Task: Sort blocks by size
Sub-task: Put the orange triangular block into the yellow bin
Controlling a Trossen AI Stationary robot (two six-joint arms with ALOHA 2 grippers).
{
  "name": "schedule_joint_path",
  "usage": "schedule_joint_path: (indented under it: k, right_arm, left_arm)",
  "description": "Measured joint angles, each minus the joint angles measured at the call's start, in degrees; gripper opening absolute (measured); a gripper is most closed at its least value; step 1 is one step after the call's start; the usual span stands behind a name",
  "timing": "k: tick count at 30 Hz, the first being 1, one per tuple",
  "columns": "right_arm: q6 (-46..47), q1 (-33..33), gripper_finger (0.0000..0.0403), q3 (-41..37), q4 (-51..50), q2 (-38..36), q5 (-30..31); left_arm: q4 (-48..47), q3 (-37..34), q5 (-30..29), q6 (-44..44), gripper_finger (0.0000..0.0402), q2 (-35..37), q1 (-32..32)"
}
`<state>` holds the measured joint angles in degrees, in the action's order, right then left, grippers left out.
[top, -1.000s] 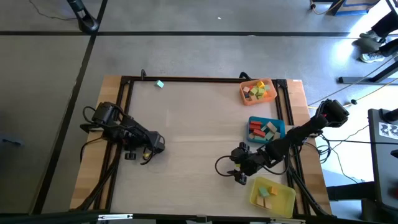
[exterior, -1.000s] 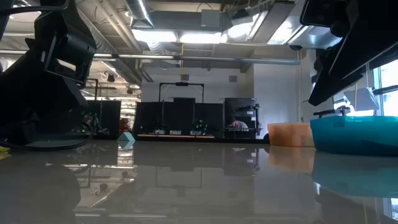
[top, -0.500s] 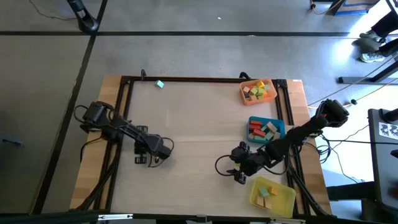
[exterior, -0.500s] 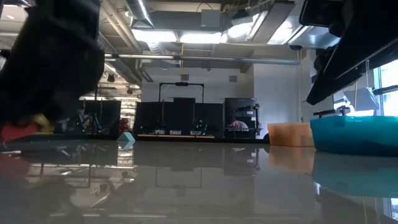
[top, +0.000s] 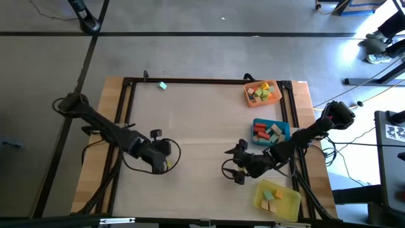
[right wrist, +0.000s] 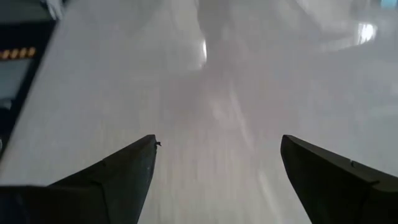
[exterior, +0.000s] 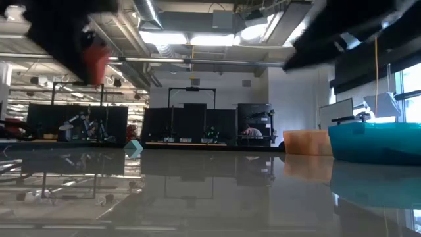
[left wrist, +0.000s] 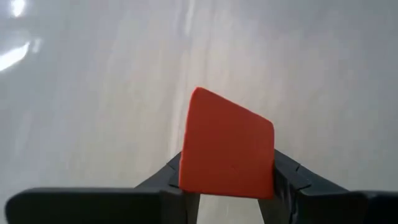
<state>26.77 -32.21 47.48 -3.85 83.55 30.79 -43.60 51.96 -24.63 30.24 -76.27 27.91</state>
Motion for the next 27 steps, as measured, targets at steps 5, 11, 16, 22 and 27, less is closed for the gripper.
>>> schedule_joint_path:
  k: [5, 11, 16, 22, 27]
  right_arm:
    - [-10.8, 0.9, 0.034, 0.0, 11.6, 0.1, 0.6]
    - [-19.4, 4.6, 0.034, 0.1, 26.0, 2.5, -4.5]
    - [-20.0, 7.6, 0.034, 0.0, 36.5, 6.6, -10.0]
    - [-21.6, 10.3, 0.034, 1.8, 44.8, 11.1, -12.6]
    - [-22.3, 11.8, 0.034, 6.2, 44.8, 13.9, -16.8]
  left_arm:
    - [14.7, 0.0, -1.3, -10.4, 0.0106, 0.2, -0.1]
    - [30.0, 0.0, -1.6, -22.6, 0.0106, -1.7, -0.5]
    - [38.4, 0.0, -1.7, -26.9, 0.0106, -2.9, -1.0]
    - [43.7, 0.0, -1.6, -28.4, 0.0111, -4.3, -1.8]
    - [46.3, 0.0, -1.6, -29.8, 0.0106, -4.9, -1.9]
